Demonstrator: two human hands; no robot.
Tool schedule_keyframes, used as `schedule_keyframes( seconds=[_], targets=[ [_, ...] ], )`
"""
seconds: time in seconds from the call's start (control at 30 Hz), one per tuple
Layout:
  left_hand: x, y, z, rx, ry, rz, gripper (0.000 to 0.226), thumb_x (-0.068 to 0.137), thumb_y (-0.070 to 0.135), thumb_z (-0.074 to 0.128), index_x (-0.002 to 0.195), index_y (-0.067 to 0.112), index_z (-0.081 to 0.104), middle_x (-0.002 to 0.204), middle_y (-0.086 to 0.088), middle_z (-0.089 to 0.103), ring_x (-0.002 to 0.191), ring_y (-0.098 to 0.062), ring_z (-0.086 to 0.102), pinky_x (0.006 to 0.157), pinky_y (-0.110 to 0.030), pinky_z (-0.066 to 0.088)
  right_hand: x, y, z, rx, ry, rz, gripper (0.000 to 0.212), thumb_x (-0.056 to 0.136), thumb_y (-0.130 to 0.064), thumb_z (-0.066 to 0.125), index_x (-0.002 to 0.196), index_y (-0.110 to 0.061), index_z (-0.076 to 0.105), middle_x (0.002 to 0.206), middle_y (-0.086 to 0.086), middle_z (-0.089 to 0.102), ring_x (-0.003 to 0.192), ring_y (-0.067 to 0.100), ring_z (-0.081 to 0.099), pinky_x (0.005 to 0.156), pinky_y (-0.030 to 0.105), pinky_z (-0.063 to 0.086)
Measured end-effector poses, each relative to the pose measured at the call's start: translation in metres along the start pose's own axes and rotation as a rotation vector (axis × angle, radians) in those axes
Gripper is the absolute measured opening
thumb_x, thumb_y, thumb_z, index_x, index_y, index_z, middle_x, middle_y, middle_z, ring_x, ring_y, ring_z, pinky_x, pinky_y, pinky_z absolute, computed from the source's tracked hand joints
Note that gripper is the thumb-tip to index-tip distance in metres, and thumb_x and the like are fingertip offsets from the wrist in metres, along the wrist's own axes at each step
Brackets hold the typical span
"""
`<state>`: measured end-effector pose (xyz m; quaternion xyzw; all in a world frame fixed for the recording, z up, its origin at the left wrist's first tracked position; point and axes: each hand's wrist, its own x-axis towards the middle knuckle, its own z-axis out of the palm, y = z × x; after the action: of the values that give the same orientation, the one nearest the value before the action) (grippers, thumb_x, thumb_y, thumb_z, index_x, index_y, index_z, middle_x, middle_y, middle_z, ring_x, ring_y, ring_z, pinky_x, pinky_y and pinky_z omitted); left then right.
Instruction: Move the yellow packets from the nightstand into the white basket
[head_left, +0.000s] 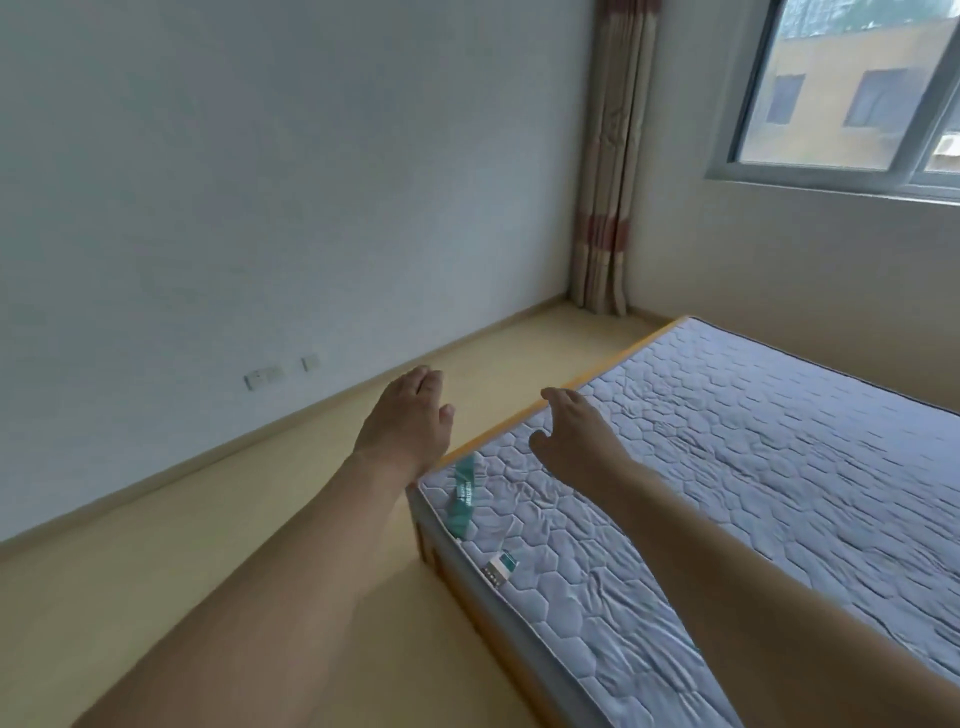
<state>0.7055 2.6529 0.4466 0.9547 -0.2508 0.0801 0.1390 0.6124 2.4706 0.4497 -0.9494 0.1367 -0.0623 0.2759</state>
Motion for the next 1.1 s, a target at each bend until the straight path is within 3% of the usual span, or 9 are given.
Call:
schedule_keyframes(
  seconds=[0.23,0.53,0.87,1.1],
  targets=[
    [0.134,-0.13,-0.022,0.043,0.056,-0.048,0.052,0.103,0.031,0.036,0.15,0.008,0.029,0.158,-0.007,0.026,0.145,-0.023,0.023,0.118,-0.034,0.021,0.174,-0.083,0.057,0.006,-0.013,-0.111,0.058,0.09,-0.016,0.051,0.145,-0.007,0.035,0.148,0.01,0.038,0.134,0.027,0.037,0.104,0.032,0.035],
    [0.292,-0.281,-0.062,0.075,0.131,-0.092,0.047,0.102,0.03,0.038,0.144,0.009,0.037,0.152,-0.004,0.035,0.138,-0.024,0.032,0.11,-0.035,0.031,0.372,-0.209,0.11,0.013,-0.007,-0.258,0.054,0.091,-0.014,0.048,0.143,-0.008,0.037,0.143,0.006,0.041,0.132,0.023,0.039,0.098,0.029,0.037],
    [0.476,-0.466,-0.05,0.05,0.117,-0.085,0.045,0.102,0.027,0.037,0.143,0.007,0.037,0.15,-0.005,0.037,0.137,-0.027,0.033,0.11,-0.035,0.03,0.586,-0.318,0.189,-0.022,0.058,-0.267,0.057,0.093,-0.015,0.049,0.147,-0.009,0.033,0.149,0.007,0.037,0.135,0.026,0.037,0.104,0.032,0.033],
    [0.632,-0.548,-0.049,0.061,0.1,-0.004,0.045,0.102,0.026,0.038,0.142,0.005,0.038,0.15,-0.007,0.038,0.136,-0.028,0.034,0.111,-0.034,0.028,0.735,-0.354,0.207,-0.043,0.098,-0.169,0.058,0.093,-0.015,0.048,0.148,-0.01,0.031,0.149,0.005,0.036,0.136,0.024,0.034,0.103,0.031,0.033]
  ],
)
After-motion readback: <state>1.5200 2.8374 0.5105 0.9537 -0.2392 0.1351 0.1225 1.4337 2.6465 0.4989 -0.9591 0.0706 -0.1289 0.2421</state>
